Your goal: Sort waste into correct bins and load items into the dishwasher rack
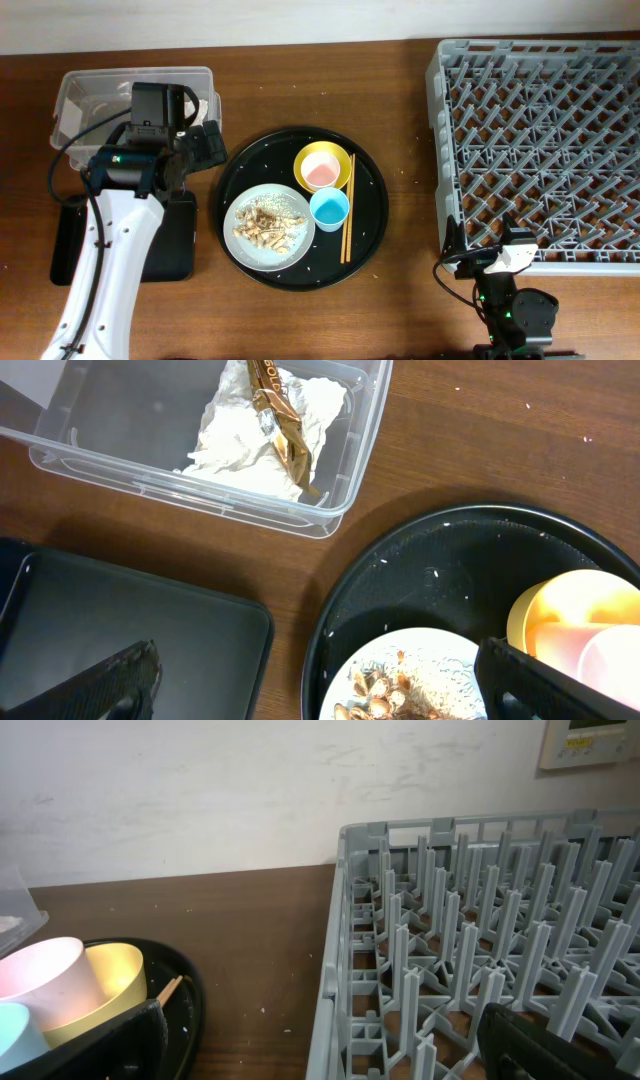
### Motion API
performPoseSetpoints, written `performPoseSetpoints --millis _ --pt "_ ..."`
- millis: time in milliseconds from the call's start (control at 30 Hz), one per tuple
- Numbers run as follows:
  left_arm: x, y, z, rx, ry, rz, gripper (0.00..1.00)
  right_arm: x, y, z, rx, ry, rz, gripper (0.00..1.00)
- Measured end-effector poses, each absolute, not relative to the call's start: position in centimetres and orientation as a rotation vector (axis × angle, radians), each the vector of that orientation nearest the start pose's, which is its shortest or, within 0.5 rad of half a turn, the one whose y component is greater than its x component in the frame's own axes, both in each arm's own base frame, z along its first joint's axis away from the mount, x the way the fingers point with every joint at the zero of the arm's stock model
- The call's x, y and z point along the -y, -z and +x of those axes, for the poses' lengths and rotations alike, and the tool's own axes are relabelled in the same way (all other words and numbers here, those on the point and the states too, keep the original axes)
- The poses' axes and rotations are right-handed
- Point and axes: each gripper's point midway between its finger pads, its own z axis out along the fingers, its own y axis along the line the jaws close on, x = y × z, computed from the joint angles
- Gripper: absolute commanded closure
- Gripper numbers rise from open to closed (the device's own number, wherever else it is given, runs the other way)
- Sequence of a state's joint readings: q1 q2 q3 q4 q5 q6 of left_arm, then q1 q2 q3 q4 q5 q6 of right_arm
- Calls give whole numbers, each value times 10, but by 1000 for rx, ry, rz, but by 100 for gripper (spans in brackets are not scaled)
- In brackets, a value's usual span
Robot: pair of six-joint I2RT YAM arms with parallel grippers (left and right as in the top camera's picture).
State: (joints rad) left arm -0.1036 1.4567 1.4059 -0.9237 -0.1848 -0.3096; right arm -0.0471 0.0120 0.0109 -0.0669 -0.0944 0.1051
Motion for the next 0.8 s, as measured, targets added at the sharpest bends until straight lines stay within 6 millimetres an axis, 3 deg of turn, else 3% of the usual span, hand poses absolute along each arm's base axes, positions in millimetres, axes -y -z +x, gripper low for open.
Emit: performPoseSetpoints --millis 367,433,500,533,600,700,800 --pt "7 -222 375 -2501 -70 -331 1 -7 -161 246 -1636 -132 43 2" --pt "7 -222 375 -2500 -70 -331 1 -27 -174 244 -1584 -222 -55 2" --pt "7 -222 375 -2501 -70 -331 0 -67 -185 231 -1530 -409 -260 2" --pt "7 -222 375 -2501 -70 -331 1 -100 -185 212 -1506 -575 -439 2" --pt "7 -222 375 -2501 -70 -331 1 -136 -200 173 -1366 -755 -717 2" --pt "7 -222 375 -2502 -71 -331 1 -158 -216 129 -1156 -827 -1003 2" --pt "7 -222 375 -2502 -71 -331 0 -159 -215 124 -1149 -845 -1031 2"
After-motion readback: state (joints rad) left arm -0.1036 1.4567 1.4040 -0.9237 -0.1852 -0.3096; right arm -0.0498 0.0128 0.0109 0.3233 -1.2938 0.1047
